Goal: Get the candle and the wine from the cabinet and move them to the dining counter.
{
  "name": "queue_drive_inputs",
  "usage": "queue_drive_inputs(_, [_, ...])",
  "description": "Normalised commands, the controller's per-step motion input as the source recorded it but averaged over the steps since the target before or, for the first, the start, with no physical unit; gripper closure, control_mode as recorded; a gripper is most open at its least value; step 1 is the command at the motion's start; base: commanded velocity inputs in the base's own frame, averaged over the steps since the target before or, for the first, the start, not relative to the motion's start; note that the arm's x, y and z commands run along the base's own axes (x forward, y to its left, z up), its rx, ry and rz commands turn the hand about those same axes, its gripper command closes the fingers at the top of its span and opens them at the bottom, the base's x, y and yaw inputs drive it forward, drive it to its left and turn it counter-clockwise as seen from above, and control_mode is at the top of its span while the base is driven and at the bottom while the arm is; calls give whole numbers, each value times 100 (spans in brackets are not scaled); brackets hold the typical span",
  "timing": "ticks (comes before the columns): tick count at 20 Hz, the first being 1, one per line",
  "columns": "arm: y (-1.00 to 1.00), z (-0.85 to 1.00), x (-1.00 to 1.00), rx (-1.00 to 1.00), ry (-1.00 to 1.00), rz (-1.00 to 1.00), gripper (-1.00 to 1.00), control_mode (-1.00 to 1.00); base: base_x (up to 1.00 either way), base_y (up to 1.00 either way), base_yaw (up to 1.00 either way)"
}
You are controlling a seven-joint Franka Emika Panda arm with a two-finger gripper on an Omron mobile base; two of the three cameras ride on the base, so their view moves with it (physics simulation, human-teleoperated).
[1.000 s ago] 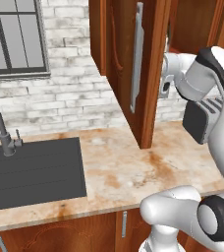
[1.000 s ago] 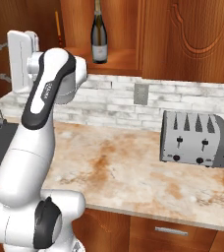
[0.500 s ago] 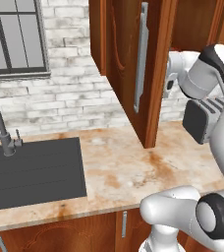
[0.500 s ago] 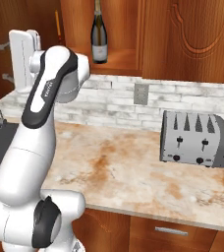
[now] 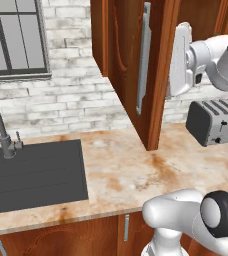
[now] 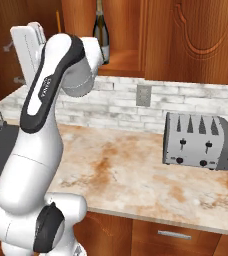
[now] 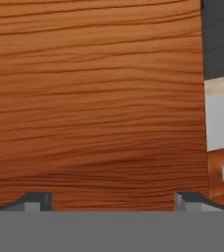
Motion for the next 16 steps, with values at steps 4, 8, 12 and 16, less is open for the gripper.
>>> queue_drive_inputs(4, [-53, 10, -10, -28, -8, -10, -100, -100, 0, 0, 0])
queue_drive_inputs(8, [-62, 2, -1, -25, -6, -5, -100, -100, 0, 0, 0])
queue_drive_inputs(12, [-62, 0, -1, -24, -20, 0, -100, -100, 0, 0, 0])
queue_drive_inputs(16, [-44, -12, -4, -37, -44, 0, -100, -100, 0, 0, 0])
